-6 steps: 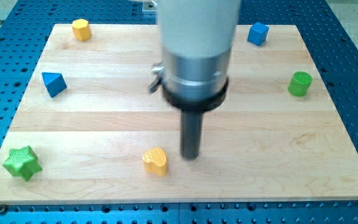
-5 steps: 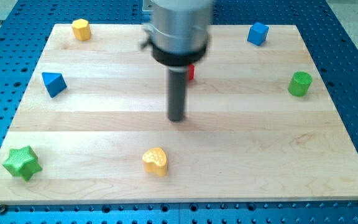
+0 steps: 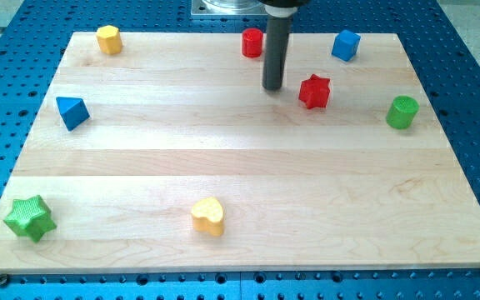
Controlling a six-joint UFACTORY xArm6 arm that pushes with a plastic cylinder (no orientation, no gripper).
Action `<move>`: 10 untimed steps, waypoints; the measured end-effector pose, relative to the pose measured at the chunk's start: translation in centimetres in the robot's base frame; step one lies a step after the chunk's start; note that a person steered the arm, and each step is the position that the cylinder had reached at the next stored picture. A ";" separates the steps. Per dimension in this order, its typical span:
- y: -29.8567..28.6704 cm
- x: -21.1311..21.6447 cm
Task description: Place the red star to the bottom right of the board
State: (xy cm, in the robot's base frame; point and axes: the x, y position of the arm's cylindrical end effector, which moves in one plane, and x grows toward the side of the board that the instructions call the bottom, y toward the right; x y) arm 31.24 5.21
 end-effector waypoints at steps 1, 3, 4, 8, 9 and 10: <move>7.6 0.5; 8.5 20.3; 4.4 16.5; 3.4 23.3; 10.4 25.2; 11.2 23.8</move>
